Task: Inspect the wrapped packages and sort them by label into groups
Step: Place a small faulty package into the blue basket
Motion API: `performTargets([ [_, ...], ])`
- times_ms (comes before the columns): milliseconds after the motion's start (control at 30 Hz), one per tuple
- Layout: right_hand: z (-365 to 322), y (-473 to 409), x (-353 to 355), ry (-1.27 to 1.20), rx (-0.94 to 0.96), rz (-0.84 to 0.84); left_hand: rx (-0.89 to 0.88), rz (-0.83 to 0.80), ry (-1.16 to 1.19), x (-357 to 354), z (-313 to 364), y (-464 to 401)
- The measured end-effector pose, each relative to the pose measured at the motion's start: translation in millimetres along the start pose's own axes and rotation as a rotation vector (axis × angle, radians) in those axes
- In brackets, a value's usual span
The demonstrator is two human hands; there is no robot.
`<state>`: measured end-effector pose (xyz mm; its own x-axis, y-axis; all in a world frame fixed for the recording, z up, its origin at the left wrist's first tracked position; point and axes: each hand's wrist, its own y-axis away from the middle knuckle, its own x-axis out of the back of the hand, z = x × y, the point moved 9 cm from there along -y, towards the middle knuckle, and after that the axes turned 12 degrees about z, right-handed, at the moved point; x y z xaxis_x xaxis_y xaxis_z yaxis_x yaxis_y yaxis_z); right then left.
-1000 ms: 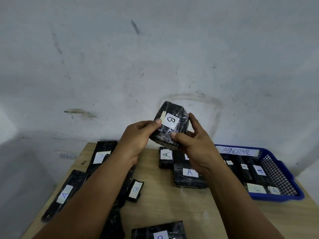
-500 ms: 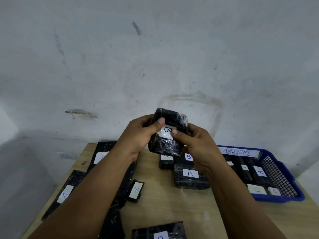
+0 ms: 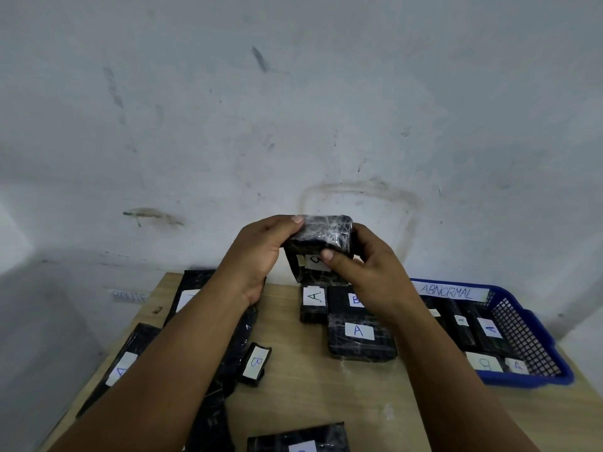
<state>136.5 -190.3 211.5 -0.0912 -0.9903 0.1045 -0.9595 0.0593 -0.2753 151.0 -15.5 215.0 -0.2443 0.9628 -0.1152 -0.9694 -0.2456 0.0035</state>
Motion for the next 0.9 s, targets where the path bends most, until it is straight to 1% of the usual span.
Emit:
performTargets([
  [67, -3, 5, -4, -0.054, -0.04, -0.019, -0.05, 0.001, 0.016, 1, 1, -1],
  [133, -5, 6, -3, -0.104, -0.063, 0.009, -0.095, -0.012, 0.017, 0, 3, -1],
  [233, -9, 5, 2, -0.051, -0.018, 0.079, -0.176, -0.014, 0.01, -1, 9, 2],
  [367, -5, 1, 4, 0.002, -0.055, 0.136, -0.233, -0.02, -0.02, 1, 10, 1],
  [400, -1, 0, 5, 0.038, -0.094, 0.16, -0.258, -0.008, -0.031, 3, 9, -2],
  [467, 9, 2, 8, 0.055, -0.27, 0.192, -0.328, 0.008, -0.08, 6, 10, -3],
  [533, 13, 4, 5, -0.067, -0.42, 0.17, -0.404, -0.02, -0.133, 4, 12, 1],
  [600, 13, 5, 3, -0.187, -0.469, 0.17, -0.473, -0.048, -0.18, 1, 14, 6],
  [667, 16, 2, 4, -0.245, -0.45, 0.201, -0.499, -0.059, -0.183, -1, 17, 11],
  [733, 20, -1, 4, -0.242, -0.427, 0.215, -0.425, 0.0, -0.127, 2, 15, 10],
  [800, 22, -2, 3, -0.243, -0.399, 0.213, -0.274, 0.09, -0.112, 9, 11, 4],
  [900, 21, -1, 0, -0.196, -0.357, 0.151, -0.071, 0.105, -0.166, 13, -1, -6],
])
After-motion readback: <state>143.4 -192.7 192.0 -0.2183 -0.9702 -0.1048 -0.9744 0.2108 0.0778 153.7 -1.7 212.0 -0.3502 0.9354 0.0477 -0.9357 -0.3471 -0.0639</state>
